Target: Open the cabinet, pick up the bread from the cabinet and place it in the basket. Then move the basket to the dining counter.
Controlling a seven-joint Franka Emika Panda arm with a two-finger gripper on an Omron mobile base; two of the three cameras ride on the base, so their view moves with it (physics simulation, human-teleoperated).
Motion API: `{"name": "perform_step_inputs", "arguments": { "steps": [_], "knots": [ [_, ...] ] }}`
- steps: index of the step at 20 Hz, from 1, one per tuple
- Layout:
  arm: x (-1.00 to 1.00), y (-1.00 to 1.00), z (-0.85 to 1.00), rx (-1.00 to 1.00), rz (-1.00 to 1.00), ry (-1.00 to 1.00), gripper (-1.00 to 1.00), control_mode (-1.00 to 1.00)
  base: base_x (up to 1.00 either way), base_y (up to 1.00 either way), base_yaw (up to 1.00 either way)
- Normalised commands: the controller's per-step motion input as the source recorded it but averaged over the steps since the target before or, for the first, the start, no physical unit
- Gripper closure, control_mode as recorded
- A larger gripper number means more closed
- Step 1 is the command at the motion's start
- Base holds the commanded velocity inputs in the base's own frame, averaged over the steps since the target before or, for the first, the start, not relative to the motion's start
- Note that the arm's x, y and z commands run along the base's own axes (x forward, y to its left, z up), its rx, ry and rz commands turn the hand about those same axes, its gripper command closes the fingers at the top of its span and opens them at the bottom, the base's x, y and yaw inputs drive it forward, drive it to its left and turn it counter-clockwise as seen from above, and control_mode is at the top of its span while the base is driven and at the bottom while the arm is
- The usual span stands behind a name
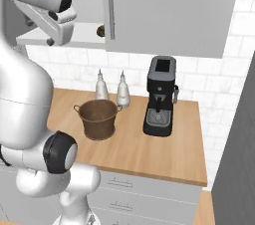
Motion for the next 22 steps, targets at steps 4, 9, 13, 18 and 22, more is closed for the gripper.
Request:
{"name": "perform_step_inputs", "arguments": {
  "steps": [4,9,13,18,22],
  "knots": [
    [0.04,-0.87,0.00,-0.21,-0.09,-0.28,-1.00,-1.00,0.00,0.00,0.00],
    [0.10,-0.54,0.00,-0.19,-0.04,-0.15,-1.00,-1.00,0.00,0.00,0.00],
    [0.26,-0.25,-0.11,-0.26,0.00,-0.30,-1.00,-1.00,0.00,0.00,0.00],
    [0.25,-0.30,-0.12,-0.23,-0.02,-0.40,-1.00,-1.00,0.00,0.00,0.00],
    [0.46,-0.36,0.00,-0.03,-0.06,-0.26,-1.00,-1.00,0.00,0.00,0.00]
  ]
}}
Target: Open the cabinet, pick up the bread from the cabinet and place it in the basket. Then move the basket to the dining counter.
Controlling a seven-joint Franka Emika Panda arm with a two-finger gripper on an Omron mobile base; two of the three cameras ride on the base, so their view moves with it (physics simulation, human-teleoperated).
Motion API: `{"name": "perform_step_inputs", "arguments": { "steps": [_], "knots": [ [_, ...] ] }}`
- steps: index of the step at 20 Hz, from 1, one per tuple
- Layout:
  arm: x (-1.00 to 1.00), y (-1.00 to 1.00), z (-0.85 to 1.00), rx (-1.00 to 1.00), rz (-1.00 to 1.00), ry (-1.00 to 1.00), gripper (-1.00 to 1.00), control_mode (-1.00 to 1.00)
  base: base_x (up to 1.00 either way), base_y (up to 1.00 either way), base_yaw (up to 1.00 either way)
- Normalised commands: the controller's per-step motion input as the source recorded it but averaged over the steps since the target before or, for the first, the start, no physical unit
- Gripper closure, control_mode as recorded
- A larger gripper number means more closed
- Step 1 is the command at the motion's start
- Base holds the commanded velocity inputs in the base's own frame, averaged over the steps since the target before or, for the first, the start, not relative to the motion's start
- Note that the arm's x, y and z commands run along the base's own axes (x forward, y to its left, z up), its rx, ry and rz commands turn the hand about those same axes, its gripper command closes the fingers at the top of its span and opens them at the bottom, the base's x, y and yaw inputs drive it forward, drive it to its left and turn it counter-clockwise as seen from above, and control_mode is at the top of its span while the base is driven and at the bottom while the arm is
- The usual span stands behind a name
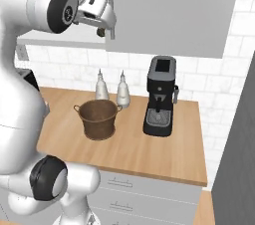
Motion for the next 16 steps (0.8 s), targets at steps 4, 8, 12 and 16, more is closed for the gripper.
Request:
{"name": "perform_step_inputs", "arguments": {
  "steps": [4,8,12,16],
  "knots": [
    [0.78,-0.13,0.00,0.00,0.00,-0.18,-1.00,-1.00,0.00,0.00,0.00],
    [1.00,-0.24,0.13,0.01,0.00,-0.05,-1.00,-1.00,0.00,0.00,0.00],
    [0.97,-0.16,0.00,0.03,0.00,-0.07,-1.00,-1.00,0.00,0.00,0.00],
    [0.77,-0.01,0.01,0.05,0.00,-0.09,-1.00,-1.00,0.00,0.00,0.00]
  ]
}}
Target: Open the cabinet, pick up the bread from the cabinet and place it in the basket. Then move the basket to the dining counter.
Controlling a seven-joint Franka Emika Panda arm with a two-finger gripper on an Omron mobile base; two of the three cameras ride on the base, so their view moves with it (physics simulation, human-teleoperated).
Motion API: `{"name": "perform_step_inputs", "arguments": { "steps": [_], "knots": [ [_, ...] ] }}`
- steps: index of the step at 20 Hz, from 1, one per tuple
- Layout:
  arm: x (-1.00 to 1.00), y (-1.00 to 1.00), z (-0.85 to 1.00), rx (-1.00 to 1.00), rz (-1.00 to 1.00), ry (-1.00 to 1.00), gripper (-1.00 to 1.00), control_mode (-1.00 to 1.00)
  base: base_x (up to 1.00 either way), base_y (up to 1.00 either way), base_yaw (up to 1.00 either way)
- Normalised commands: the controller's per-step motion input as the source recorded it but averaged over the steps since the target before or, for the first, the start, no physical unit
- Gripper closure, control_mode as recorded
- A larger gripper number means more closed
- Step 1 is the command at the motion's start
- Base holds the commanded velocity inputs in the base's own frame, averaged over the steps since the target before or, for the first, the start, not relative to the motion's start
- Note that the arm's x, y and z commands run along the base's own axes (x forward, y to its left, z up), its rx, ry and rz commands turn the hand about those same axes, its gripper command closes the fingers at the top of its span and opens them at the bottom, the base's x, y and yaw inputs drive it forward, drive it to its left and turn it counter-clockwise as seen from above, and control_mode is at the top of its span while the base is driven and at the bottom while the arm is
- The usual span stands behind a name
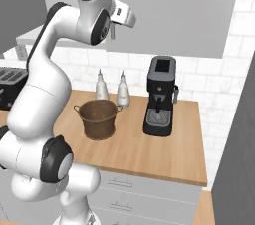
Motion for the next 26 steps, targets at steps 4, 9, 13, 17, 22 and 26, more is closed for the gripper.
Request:
{"name": "perform_step_inputs", "arguments": {
  "steps": [4,9,13,17,22,26],
  "knots": [
    [0.58,0.06,0.14,0.10,0.00,-0.01,-1.00,-1.00,0.00,0.00,0.00],
    [0.48,0.00,0.01,0.08,0.00,-0.03,-1.00,-1.00,0.00,0.00,0.00],
    [0.57,0.07,-0.02,0.07,0.00,-0.07,1.00,-1.00,0.00,0.00,0.00],
    [0.50,0.06,-0.02,0.06,0.00,-0.08,1.00,-1.00,0.00,0.00,0.00],
    [0.20,0.00,-0.04,0.06,0.00,-0.09,1.00,-1.00,0.00,0.00,0.00],
    [-0.01,0.00,-0.01,0.05,0.00,-0.07,1.00,-1.00,0.00,0.00,0.00]
  ]
}}
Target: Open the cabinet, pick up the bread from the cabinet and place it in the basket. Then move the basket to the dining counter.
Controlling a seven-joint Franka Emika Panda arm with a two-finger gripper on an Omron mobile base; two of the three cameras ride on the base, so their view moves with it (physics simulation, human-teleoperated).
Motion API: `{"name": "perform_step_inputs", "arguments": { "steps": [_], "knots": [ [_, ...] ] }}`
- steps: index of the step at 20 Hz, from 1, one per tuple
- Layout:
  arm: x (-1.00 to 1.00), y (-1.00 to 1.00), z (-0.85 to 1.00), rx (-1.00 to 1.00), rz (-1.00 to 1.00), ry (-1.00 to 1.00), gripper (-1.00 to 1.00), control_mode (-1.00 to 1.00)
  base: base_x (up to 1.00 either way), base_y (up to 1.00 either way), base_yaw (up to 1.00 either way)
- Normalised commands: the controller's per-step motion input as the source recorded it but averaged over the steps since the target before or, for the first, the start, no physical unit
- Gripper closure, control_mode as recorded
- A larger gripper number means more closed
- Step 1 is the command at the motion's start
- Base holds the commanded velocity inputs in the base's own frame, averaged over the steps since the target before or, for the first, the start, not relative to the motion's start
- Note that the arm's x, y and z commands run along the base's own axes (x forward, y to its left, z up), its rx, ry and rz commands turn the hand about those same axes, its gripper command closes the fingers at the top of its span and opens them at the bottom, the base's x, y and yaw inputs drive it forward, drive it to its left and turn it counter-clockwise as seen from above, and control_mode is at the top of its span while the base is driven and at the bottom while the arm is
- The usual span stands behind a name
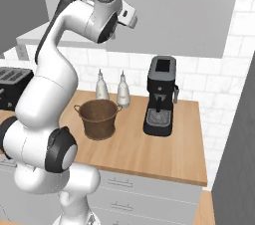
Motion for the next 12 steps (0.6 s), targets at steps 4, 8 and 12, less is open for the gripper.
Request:
{"name": "perform_step_inputs", "arguments": {
  "steps": [4,8,12],
  "knots": [
    [-0.72,-0.27,0.05,0.06,0.00,0.00,1.00,-1.00,0.00,0.00,0.00],
    [-1.00,-0.67,0.27,0.05,0.00,0.00,1.00,-1.00,0.00,0.00,0.00],
    [-1.00,-0.93,0.41,0.03,0.00,0.00,1.00,-1.00,0.00,0.00,0.00]
  ]
}}
